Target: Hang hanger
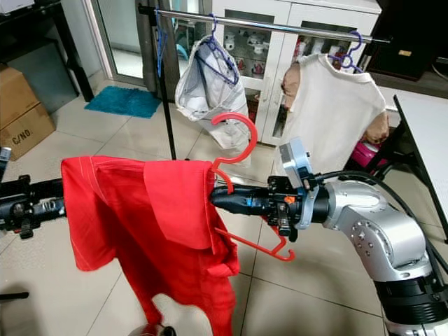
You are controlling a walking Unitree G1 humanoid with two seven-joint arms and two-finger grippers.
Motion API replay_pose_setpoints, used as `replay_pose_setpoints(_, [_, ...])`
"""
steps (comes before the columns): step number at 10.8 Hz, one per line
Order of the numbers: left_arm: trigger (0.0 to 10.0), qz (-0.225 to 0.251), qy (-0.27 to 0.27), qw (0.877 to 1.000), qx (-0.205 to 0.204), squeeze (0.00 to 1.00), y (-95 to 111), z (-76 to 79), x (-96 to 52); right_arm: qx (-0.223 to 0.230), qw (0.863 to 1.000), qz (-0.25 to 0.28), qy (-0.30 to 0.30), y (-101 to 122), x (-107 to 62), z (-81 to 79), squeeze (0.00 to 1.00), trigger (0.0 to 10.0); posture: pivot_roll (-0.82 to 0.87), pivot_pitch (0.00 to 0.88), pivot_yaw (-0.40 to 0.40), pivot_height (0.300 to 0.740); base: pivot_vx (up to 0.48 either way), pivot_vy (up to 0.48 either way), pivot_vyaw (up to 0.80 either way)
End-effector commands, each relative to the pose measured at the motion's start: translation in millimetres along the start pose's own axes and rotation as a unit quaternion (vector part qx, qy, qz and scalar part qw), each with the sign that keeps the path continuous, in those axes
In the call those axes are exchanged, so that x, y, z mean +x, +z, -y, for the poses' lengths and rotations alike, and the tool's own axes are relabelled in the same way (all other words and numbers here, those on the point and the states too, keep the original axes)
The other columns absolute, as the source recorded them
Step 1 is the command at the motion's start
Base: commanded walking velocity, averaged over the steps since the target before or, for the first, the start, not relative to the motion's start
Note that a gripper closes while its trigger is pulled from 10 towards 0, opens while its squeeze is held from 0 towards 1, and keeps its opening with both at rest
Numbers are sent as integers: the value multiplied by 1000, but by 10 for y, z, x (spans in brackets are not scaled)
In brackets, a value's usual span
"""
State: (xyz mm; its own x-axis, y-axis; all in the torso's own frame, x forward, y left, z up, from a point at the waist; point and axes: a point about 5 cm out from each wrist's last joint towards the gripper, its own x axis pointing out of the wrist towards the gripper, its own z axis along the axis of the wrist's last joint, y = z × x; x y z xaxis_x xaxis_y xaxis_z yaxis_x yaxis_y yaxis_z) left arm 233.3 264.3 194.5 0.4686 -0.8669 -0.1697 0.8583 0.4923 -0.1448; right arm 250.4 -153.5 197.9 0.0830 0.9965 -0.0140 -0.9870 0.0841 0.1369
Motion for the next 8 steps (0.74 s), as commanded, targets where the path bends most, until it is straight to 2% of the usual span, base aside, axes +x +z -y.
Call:
replay_pose_setpoints(1, [0, 13, 0, 1000, 6, 0, 41, 15, -4, -20, 1000, 2, 9, 67, 34, -25, 0, 10000, -65, 0, 23, 740, 0, 0, 0])
replay_pose_setpoints(3, [0, 16, 2, 1000, 5, 0, 39, 16, -1, -19, 1000, 3, 9, 64, 37, -30, 0, 10000, -65, 0, 23, 740, 0, 0, 0])
replay_pose_setpoints(5, [0, 19, 28, 999, 8, 0, 23, -33, -11, -19, 1000, 3, 7, 56, 43, -38, 0, 10000, -71, 0, 31, 740, 0, 0, 0])
replay_pose_setpoints(7, [0, 37, 136, 989, 44, 0, 23, -237, -62, -20, 1000, 6, 0, 50, 48, -29, 0, 10000, -72, 0, 34, 740, 0, 0, 0])
replay_pose_setpoints(8, [0, 54, 164, 984, 49, 0, 34, -279, -91, -20, 1000, 7, -1, 49, 51, -29, 0, 10000, -72, 0, 34, 740, 0, 0, 0])
